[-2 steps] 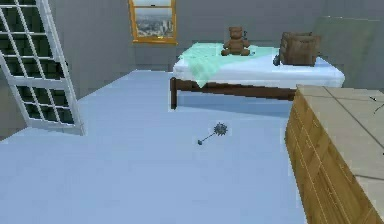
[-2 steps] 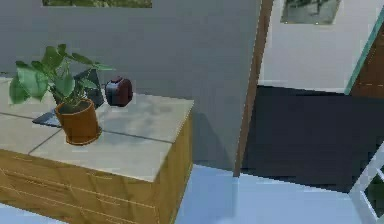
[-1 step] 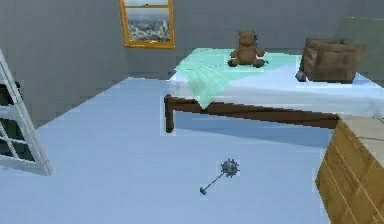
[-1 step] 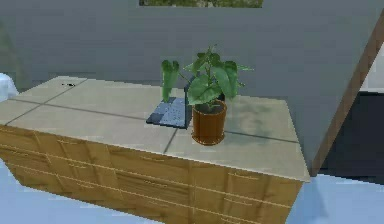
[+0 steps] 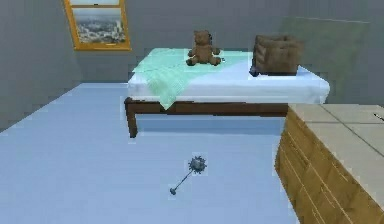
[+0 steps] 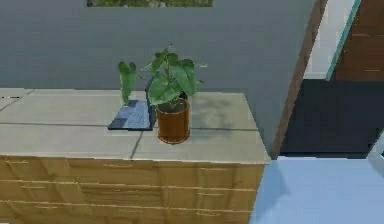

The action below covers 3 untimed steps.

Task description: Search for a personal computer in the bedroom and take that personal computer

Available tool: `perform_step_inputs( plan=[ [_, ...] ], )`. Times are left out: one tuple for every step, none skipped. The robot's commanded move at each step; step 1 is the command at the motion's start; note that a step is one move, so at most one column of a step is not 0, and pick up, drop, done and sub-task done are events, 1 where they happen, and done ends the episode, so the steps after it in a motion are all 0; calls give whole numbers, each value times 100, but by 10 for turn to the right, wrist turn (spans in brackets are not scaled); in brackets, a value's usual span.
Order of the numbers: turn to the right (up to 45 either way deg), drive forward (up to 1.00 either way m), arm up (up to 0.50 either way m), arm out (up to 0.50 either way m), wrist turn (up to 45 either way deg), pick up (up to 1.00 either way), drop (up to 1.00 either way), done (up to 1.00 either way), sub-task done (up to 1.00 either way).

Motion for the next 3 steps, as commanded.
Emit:
perform_step_inputs(
  plan=[
    [0, 25, 0, 0, 0, 0, 0, 0, 0],
    [450, 0, 0, 0, 0, 0, 0, 0, 0],
    [60, 0, 0, 0, 0, 0, 0, 0, 0]
  ],
)
